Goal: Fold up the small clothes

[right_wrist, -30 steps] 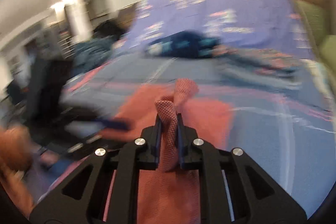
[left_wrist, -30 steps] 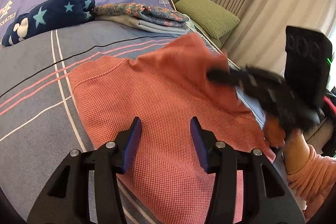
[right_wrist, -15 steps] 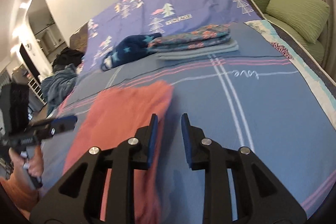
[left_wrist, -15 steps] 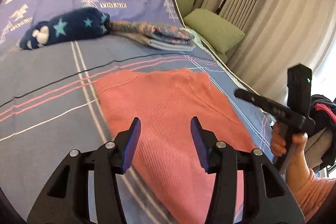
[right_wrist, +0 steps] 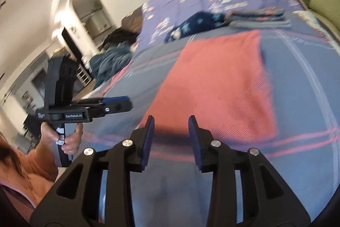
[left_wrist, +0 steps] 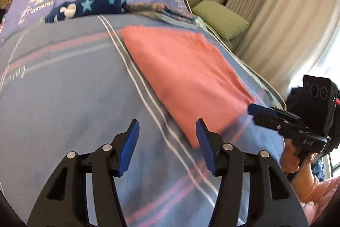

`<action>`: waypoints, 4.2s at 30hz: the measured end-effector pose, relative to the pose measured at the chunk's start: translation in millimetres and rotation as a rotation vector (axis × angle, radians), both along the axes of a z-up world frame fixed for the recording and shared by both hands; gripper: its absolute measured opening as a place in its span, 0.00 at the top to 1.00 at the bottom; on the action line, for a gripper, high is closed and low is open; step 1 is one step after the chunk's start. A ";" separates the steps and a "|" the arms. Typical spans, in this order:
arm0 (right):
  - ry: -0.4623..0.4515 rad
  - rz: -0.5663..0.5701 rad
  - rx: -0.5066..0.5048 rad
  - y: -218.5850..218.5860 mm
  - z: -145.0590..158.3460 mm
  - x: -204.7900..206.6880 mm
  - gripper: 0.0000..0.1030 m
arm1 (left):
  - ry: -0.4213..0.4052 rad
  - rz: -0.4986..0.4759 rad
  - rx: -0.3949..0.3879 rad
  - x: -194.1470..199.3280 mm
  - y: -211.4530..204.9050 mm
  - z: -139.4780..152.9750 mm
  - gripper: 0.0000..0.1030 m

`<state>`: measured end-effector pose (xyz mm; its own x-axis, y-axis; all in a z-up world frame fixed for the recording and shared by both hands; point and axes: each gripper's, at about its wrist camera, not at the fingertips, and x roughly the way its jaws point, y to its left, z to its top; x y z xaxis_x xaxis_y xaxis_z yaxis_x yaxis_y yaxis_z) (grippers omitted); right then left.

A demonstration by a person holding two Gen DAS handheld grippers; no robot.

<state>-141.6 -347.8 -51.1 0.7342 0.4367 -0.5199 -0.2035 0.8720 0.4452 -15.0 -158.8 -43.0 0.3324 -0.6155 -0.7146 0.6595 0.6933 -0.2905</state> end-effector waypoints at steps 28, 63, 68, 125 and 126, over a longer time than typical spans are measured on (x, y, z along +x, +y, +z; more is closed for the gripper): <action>0.180 -0.086 -0.018 40.6 -30.3 56.6 0.88 | -0.053 0.139 0.070 -11.0 24.2 -16.9 0.46; 0.048 -0.252 -0.005 -62.8 -1.1 39.0 0.86 | -0.109 0.015 -0.062 1.6 -21.7 12.1 0.79; 0.201 -0.375 -0.130 -63.1 -27.1 65.5 0.94 | -0.058 -0.020 -0.016 18.9 -55.6 -6.0 0.88; 0.216 0.077 0.131 -123.0 -32.4 195.3 0.23 | 0.113 -0.046 -0.056 151.5 -97.3 -33.7 0.30; 0.215 0.084 0.140 -123.6 -33.3 201.5 0.24 | 0.119 -0.054 -0.059 154.9 -99.9 -34.1 0.30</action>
<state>59.9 -471.4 -84.4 0.5718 0.5698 -0.5902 -0.1604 0.7832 0.6007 139.9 -258.8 -77.1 0.2133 -0.6722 -0.7090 0.6537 0.6375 -0.4077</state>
